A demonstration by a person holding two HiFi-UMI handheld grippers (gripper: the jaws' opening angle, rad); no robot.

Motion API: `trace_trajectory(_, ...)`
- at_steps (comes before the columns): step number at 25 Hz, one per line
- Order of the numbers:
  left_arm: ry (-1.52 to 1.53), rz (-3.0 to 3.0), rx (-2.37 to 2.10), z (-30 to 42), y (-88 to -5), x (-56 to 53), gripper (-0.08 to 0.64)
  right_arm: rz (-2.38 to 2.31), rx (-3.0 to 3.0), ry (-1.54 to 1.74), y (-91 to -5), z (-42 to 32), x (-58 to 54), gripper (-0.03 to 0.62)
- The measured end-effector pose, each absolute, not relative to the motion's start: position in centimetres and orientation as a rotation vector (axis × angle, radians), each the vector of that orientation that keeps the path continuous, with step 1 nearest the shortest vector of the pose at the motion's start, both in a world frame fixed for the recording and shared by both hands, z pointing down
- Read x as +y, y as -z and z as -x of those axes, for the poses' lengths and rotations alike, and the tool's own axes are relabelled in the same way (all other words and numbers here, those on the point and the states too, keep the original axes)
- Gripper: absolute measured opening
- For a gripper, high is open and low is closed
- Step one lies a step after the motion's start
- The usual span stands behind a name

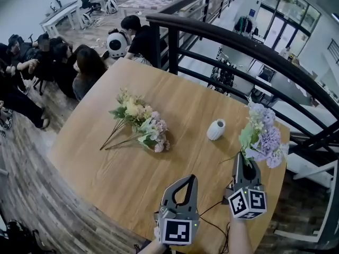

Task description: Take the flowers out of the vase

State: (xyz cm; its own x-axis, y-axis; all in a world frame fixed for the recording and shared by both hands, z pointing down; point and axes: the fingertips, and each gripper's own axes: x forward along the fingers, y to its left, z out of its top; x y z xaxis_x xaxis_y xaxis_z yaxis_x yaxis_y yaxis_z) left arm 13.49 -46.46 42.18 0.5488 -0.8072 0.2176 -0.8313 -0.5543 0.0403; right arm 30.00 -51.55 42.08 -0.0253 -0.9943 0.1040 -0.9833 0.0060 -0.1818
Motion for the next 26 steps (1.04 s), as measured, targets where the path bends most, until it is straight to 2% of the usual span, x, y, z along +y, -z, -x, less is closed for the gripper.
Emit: trace_trajectory(26, -0.263, -2.634, -1.410, -13.5, -42.2, -47.3, 0.015, 2.151, 2.234, 0.405, -44.6, -27.6, -50.7, 0.073)
